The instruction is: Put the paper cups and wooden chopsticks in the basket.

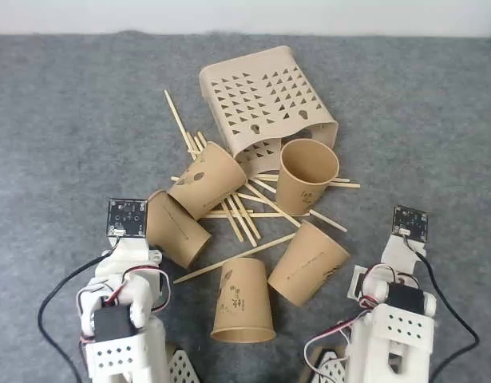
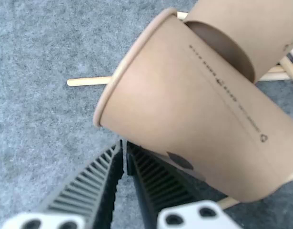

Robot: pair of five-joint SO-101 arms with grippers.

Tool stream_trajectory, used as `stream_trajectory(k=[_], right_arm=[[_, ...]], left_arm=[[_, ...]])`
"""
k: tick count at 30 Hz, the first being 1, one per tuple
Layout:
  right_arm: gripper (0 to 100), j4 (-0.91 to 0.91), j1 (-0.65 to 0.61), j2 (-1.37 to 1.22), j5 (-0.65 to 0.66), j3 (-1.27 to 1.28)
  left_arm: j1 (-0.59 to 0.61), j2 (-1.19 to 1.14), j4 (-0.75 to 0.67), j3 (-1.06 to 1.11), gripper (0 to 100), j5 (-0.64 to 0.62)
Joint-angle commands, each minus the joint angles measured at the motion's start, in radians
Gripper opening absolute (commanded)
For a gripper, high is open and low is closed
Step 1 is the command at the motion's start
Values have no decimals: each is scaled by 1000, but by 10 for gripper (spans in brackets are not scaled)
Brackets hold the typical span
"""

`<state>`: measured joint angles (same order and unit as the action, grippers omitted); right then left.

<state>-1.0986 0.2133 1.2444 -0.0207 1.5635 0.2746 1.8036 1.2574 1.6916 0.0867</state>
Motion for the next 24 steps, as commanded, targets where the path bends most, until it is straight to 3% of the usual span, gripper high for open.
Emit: stream_trajectory(k=[1,10,17,24], right_arm=[[9,19,-54,10,6,-5],[13,101,-24,10,12,-14],[11,154,-25,145,17,-14],[13,73,-54,417,242,60]], left_arm=[[-8,17,3,-7,13,-8],[20,17,-41,-36,13,-6],[115,17,-173,-82,13,-6],[117,11,-77,-283,77,21]])
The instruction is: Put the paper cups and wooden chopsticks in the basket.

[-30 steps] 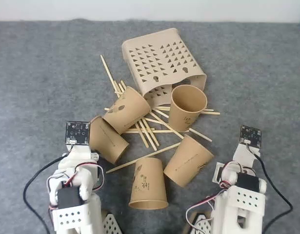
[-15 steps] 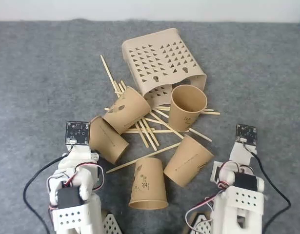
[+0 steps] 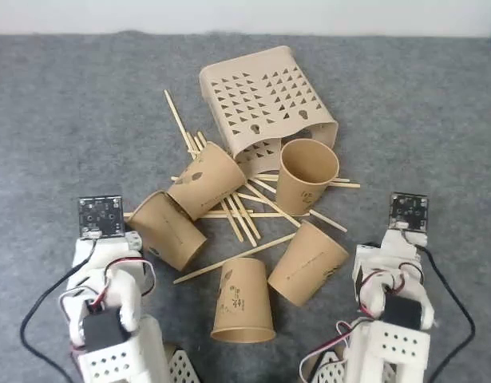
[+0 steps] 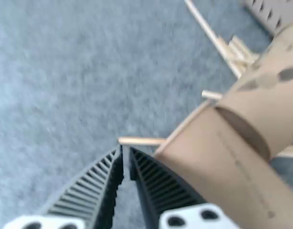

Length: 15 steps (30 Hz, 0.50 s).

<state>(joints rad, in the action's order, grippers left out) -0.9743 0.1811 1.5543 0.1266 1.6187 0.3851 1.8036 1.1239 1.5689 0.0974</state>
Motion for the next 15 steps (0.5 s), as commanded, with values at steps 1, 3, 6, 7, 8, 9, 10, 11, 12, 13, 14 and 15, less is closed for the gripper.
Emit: stream_trajectory(k=[1,3,6,7,8,9,10,11,12,13,14,15], right_arm=[[13,-74,-35,143,126,14],[13,-125,-41,217,189,25],[13,-179,-41,272,221,26],[13,-179,-39,263,222,25],[13,-177,-36,255,222,23],[13,-176,-24,249,222,20],[13,-176,-13,249,221,14],[13,-176,1,252,221,11],[13,-176,15,254,219,9],[13,-176,28,254,218,6],[13,-171,47,254,206,6],[13,-157,65,254,189,6]], left_arm=[[5,11,74,-203,89,11],[3,8,103,-288,98,11],[3,-63,118,-420,97,11],[3,-118,118,-466,97,11],[2,-189,118,-515,97,11],[2,-270,118,-568,97,11],[2,-356,118,-621,97,11],[0,-445,123,-679,98,11],[-3,-532,140,-737,100,11],[-21,-609,164,-799,101,12],[-52,-686,204,-862,101,14],[-87,-753,250,-921,102,15]])
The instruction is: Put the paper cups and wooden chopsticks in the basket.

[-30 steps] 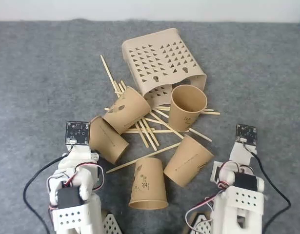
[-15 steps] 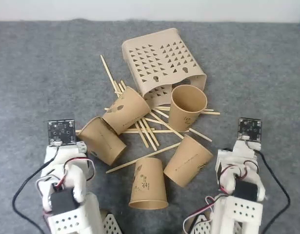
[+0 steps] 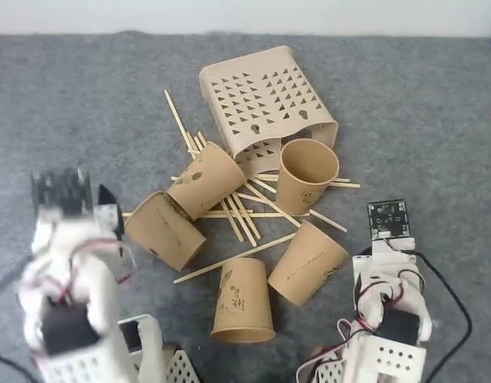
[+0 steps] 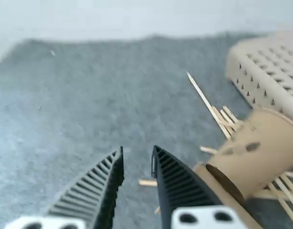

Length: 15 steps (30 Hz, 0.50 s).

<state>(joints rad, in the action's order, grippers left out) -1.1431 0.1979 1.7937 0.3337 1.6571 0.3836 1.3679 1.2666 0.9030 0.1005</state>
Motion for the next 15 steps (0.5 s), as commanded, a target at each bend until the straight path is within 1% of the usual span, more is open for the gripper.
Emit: stream_trajectory(k=[1,4,6,10,12,15], right_arm=[[13,27,74,15,-29,-32],[54,58,151,13,-44,-32],[75,58,179,13,-64,-32],[78,73,203,8,-75,-32],[80,84,211,5,-77,-32],[80,85,211,5,-77,-31]], left_arm=[[-124,-384,155,-320,102,12],[-272,-548,255,-493,102,12],[-364,-652,284,-585,102,9],[-529,-859,287,-707,106,12],[-598,-967,281,-759,145,12],[-667,-1100,229,-835,205,11]])
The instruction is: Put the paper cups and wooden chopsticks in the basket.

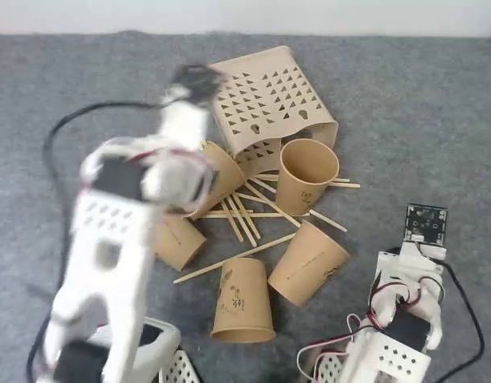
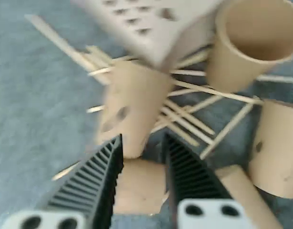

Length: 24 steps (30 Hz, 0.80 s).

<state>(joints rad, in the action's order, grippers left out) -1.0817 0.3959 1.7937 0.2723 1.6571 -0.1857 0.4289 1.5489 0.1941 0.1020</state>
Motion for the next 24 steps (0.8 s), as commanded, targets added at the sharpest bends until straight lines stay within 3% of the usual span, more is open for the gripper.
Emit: stream_trajectory(k=[1,10,18,24], right_arm=[[80,24,13,7,-12,-29],[80,28,13,13,-9,-25],[80,36,13,12,-9,-23],[80,36,12,12,-9,-21]], left_arm=[[-115,-198,-75,-151,206,11],[-233,-413,-209,-243,206,78],[-167,-506,-414,-242,206,264],[-146,-559,-456,-240,206,345]])
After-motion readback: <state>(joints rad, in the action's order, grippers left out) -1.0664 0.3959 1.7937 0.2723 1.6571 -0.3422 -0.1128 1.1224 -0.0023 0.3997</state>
